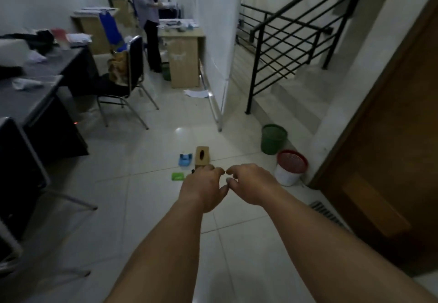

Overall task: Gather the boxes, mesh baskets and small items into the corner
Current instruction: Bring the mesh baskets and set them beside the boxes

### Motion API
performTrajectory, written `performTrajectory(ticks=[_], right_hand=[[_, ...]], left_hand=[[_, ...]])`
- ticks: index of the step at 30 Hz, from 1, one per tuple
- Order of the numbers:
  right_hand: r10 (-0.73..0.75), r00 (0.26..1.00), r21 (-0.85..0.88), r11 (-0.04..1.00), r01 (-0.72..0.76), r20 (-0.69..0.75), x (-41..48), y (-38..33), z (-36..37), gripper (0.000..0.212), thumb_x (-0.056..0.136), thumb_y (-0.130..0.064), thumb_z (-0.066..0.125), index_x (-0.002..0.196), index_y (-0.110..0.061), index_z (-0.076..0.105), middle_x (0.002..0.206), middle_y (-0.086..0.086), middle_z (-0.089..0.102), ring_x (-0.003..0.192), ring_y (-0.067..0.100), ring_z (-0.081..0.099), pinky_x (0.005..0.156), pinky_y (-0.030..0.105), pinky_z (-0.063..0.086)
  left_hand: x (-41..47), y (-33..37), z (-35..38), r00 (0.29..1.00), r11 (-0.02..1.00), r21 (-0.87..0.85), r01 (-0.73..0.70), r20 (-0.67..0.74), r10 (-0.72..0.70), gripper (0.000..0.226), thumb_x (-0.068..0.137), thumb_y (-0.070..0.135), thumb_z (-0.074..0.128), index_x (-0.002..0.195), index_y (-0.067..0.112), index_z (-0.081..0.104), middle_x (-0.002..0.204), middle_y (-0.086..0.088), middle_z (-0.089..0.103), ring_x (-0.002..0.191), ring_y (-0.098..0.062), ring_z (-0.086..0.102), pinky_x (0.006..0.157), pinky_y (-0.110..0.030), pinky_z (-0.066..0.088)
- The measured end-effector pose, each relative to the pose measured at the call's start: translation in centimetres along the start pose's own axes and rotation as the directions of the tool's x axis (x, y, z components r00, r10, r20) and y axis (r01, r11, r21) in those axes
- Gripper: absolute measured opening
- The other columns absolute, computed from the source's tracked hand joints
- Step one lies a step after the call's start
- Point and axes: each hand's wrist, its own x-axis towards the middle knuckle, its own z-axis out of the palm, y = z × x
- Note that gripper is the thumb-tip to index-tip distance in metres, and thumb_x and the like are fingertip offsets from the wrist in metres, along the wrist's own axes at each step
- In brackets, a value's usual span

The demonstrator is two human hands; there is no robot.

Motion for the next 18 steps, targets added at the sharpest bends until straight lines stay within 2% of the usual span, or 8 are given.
performTrajectory(ticks=[6, 10, 18], right_hand=[[0.133, 0.991, 0.019, 0.991, -0.134, 0.014, 7.5, 7.7, -0.6, 0.044, 0.096, -0.047, 0.043, 0.136, -0.032, 0.051, 0.133, 0.000, 0.059, 0.113, 0.023, 0.057, 0.091, 0.040, 0.050], [0.257, 0.966, 0.038, 0.966, -0.257, -0.003, 13.6, 11.6, -1.7, 0.044, 0.097, -0.047, 0.043, 0.137, -0.030, 0.051, 0.133, 0.002, 0.058, 0.115, 0.024, 0.057, 0.092, 0.039, 0.049], [0.555, 0.832, 0.071, 0.829, -0.555, 0.015, 21.5, 21.3, -3.0, 0.038, 0.096, -0.043, 0.047, 0.127, -0.026, 0.058, 0.127, 0.009, 0.059, 0.110, 0.030, 0.057, 0.087, 0.038, 0.049]], left_hand=[[12.0, 1.0, 2.5, 0.994, 0.998, 0.029, -0.062, 0.095, 0.059, 0.053, 0.094, 0.052, 0.049, 0.140, 0.026, 0.045, 0.138, -0.001, 0.051, 0.122, -0.022, 0.050, 0.091, -0.037, 0.047], [21.4, 0.4, 3.7, 0.981, 0.987, 0.067, -0.144, 0.142, 0.134, 0.053, 0.094, 0.053, 0.047, 0.139, 0.025, 0.046, 0.135, -0.004, 0.052, 0.118, -0.024, 0.051, 0.093, -0.041, 0.049], [37.1, 1.6, 5.8, 0.917, 0.947, 0.091, -0.309, 0.292, 0.271, 0.051, 0.096, 0.052, 0.045, 0.138, 0.023, 0.047, 0.132, -0.004, 0.053, 0.117, -0.026, 0.051, 0.091, -0.042, 0.049]])
